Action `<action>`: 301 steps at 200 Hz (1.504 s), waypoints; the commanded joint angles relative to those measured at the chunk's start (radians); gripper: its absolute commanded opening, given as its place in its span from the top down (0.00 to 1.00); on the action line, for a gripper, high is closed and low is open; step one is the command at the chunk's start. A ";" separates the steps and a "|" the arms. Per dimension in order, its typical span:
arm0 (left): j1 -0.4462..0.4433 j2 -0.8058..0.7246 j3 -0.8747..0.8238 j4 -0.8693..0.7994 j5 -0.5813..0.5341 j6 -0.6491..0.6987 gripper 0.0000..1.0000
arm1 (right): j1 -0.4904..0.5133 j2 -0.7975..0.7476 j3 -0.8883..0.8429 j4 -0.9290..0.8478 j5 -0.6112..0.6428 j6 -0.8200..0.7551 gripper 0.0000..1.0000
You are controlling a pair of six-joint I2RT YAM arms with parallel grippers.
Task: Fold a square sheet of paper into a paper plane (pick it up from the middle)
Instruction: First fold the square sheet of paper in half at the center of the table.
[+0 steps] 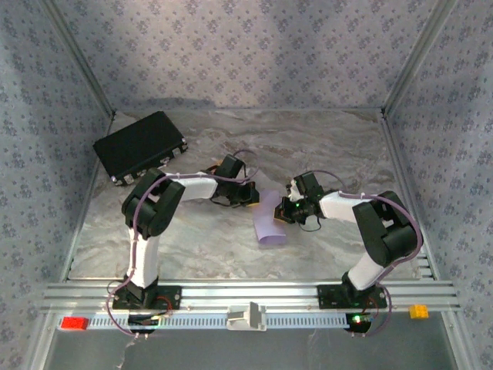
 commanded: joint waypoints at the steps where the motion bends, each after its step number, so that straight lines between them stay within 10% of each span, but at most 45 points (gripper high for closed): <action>1: 0.032 0.029 0.025 -0.032 -0.044 0.021 0.97 | -0.005 0.035 -0.048 -0.120 0.126 -0.012 1.00; 207: 0.040 -0.031 0.196 -0.200 -0.200 -0.015 0.97 | 0.000 0.032 -0.059 -0.093 0.119 0.010 1.00; 301: -0.122 -0.183 -0.077 -0.059 0.004 -0.060 0.96 | 0.001 0.019 -0.064 -0.088 0.130 0.020 1.00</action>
